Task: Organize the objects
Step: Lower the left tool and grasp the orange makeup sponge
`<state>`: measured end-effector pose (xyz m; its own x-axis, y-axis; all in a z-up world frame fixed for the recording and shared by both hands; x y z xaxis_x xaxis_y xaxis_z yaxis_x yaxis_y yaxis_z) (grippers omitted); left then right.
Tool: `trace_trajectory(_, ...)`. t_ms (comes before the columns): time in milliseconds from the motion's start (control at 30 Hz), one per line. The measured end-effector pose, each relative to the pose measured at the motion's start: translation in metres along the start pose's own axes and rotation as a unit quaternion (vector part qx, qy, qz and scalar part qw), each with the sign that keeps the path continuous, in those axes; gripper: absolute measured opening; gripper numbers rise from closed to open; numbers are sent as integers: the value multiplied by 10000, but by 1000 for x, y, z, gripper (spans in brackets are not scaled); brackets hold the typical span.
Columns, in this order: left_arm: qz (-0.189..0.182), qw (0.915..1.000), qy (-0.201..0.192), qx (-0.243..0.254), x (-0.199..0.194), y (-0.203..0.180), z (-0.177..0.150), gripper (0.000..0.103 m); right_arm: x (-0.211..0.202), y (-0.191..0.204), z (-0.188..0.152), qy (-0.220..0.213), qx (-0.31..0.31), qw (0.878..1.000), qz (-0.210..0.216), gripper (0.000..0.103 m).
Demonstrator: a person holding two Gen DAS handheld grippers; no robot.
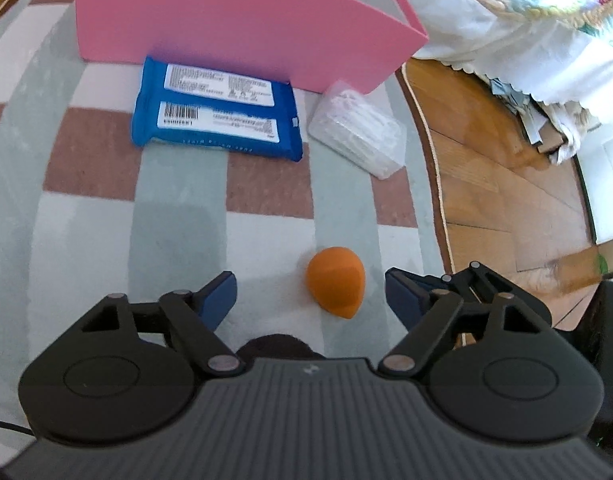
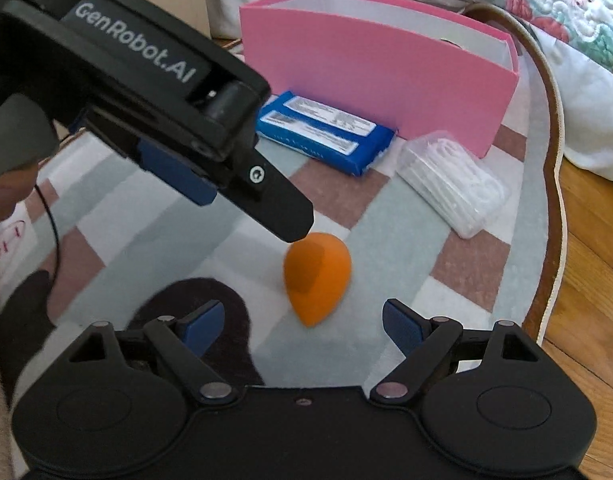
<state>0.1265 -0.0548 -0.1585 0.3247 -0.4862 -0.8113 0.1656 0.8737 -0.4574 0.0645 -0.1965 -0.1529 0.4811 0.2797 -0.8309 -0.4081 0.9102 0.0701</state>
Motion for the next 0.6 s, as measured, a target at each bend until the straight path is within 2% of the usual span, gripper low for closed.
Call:
trace_trajectory(67,-27,10000,-55,3,5,0,-2,76,4,-1,-1,7,11,10000,-40,85)
trace_trajectory(133,-12,10000,-71,48,10,-1,-3,64,6,-2,-2,10,29,10000,-53,79)
trace_trajectory(167,-1,9999,-54,87,13,-2,-3,62,7,-2,-3,-6,28,10000,-63,77)
trace_trajectory(267,18,9997,-105,201,19,-4,-3,53,7,-2,-3,-66,48,9999,-119,64)
trace_trajectory(333,-147,9996,-143,210,21,-4,-3,47,7,-4,-4,-88,107,9999,-57,49)
trace_trajectory(367,-228,9994,-156,212,22,-5,-2,46,7,-5,-4,-106,141,9998,2,47)
trace_trajectory(433,-278,9992,-140,261,25,-7,-3,34,6,-4,-4,-149,149,9998,57,35)
trace_trajectory(600,-203,9986,-188,458,23,-15,-6,34,3,-2,-6,-209,163,9996,25,32)
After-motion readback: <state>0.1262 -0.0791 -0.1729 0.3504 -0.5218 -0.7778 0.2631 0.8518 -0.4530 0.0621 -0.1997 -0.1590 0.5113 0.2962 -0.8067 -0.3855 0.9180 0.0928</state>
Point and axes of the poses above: each gripper's, at about its wrist camera, not at the fingertips, and x roughly the way its jaws point, y to its left, z to its top, the point moved 1 cm from there along x, roughly the way its jaws point, and after that the axes turned 5 degrees about x, right-handed, at the moved point
